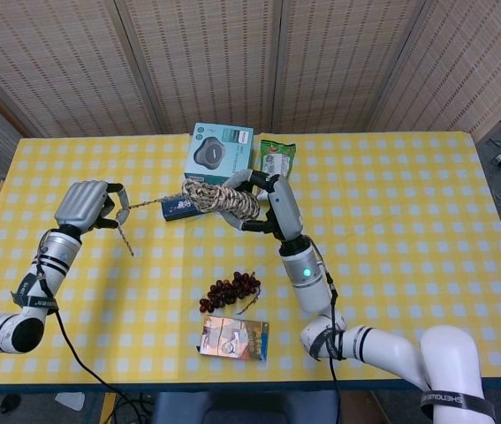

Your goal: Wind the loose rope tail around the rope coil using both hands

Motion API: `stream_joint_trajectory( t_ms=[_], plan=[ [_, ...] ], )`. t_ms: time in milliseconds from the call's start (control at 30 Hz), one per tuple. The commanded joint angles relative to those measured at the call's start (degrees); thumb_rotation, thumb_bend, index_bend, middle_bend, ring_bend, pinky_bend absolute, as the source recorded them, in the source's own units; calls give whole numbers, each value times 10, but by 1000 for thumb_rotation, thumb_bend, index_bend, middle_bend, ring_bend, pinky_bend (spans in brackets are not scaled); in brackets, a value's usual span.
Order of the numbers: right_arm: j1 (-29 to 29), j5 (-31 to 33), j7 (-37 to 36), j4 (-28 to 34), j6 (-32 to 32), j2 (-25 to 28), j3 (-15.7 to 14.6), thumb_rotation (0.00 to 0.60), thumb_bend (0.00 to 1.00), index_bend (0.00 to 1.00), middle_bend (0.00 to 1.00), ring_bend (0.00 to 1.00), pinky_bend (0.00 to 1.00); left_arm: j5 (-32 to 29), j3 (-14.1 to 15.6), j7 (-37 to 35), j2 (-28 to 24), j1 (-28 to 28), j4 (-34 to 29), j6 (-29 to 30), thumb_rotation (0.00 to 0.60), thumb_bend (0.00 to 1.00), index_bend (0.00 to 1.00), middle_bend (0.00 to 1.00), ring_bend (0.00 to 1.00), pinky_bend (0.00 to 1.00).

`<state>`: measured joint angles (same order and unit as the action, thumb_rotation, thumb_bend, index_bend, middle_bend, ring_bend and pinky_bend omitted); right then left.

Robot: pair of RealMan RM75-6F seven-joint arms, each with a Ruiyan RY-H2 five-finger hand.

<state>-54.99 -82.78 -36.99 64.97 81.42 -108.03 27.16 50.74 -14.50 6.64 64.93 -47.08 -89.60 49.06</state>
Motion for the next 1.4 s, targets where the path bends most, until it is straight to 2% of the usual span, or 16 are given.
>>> stream_joint_trajectory(
  t_ms=[33,767,867,900,967,1033,1167,1200,1267,1333,1400],
  plan=[
    [-1,1,1,-2,-1,-2,-1,600,258,898,716,575,629,5,-2,-3,-3,2,-5,4,600,429,752,1000,1000,1000],
    [-2,19,36,-17,5,-19,5,600,258,898,716,575,629,85,-8,-29,-16,22,-52,44,600,429,730,1000,1000,1000],
    [-3,17,38,-16,6,-17,5,600,258,898,716,575,629,92,-6,-34,-21,24,-58,39,600,417,633,999,1000,1000],
    [-2,17,37,-15,7,-16,5,600,258,898,716,575,629,91,-7,-37,-24,25,-61,37,600,405,565,985,995,1000],
    [-1,17,37,-14,8,-15,6,600,258,898,716,575,629,92,-8,-40,-27,26,-64,37,600,368,420,905,933,1000],
    [1,16,36,-12,9,-12,5,600,258,898,716,575,629,92,-9,-40,-30,28,-67,40,600,340,324,822,848,1000],
    [5,14,37,-6,7,-3,1,600,258,898,716,575,629,91,-8,-41,-33,33,-69,44,600,314,184,699,720,999],
    [7,13,38,-4,6,1,0,600,258,898,716,575,629,89,-7,-41,-34,34,-69,45,600,309,143,640,673,979],
    [10,12,41,2,4,9,-3,600,258,898,716,575,629,84,-6,-41,-37,37,-70,44,600,300,98,515,558,855],
    [15,8,47,12,0,22,-9,600,258,898,716,575,629,77,-4,-42,-40,42,-69,44,600,298,92,437,467,714],
    [22,4,55,25,-2,37,-15,600,258,898,716,575,629,69,-3,-45,-41,49,-66,48,600,297,93,389,407,612]
  ],
)
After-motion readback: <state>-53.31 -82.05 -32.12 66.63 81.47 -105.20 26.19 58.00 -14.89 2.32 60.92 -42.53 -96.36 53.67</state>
